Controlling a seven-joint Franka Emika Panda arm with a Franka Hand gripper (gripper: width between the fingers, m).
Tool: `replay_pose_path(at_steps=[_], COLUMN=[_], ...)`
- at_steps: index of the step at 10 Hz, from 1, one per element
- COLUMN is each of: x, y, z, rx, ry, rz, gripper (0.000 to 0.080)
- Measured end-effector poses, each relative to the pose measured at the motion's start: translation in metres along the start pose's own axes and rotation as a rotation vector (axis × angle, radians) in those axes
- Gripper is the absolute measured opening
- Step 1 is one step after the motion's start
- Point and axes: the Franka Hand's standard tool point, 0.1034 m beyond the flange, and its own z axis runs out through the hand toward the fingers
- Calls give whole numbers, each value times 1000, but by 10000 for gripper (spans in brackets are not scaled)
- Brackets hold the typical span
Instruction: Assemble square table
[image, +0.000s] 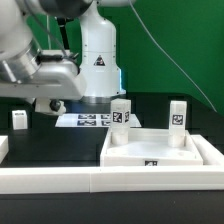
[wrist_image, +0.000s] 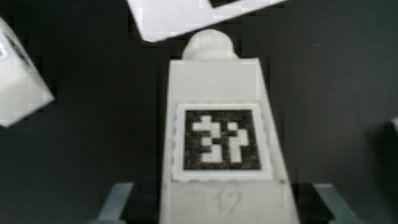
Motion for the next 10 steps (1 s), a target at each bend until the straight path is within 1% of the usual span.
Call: replay_pose_path(at_steps=[1,2,3,4,5,6,7,9,10], x=[3,3,10,9,15,17,8,19,19], y=[-9,-12,-10,-9,-10,-22,-36,-63,-76], z=[-10,-9,-10,-9,-12,-17,-14,-37,-42], rx=[-7,-13,-22,-25,-38,-62,-63,-75,-101], ry=[61,98,196,240,335,501,493,527,522], rz=[-14,-21,-22,-23,-26,-52,-64,-104,-115], gripper=[290,290,290,290,290,290,290,290,290])
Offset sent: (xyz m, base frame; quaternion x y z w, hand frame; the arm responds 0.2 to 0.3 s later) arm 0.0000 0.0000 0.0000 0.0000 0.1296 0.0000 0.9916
